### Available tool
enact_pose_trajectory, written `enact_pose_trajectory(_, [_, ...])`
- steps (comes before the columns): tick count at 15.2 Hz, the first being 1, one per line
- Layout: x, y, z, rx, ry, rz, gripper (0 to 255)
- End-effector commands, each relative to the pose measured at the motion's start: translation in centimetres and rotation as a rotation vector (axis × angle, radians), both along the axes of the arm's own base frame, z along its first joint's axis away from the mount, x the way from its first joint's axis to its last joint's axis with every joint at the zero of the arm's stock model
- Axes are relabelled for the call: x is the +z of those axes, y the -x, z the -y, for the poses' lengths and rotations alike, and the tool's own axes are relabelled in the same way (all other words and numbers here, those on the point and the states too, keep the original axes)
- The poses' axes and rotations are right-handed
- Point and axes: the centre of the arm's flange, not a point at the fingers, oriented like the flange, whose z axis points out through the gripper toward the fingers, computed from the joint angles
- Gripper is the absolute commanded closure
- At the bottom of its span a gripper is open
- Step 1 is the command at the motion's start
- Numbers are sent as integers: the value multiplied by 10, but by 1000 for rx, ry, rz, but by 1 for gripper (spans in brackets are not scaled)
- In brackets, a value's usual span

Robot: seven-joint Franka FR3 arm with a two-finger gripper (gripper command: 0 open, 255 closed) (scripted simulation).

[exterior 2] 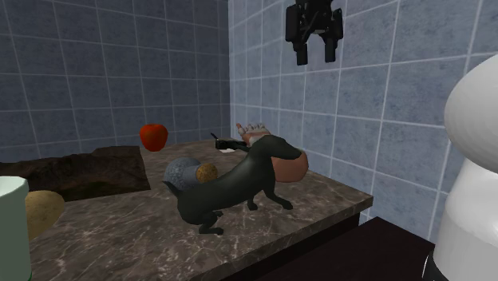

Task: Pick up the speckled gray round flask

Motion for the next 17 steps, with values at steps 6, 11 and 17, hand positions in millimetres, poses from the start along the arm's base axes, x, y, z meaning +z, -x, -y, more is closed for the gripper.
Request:
enact_pose_trajectory(6, [-38, -45, -37, 3, -17, -57, 0])
enact_pose_trajectory(11, [-79, -87, -75, 6, -34, -115, 0])
enact_pose_trajectory(17, [-129, -135, -122, 10, -55, -184, 0])
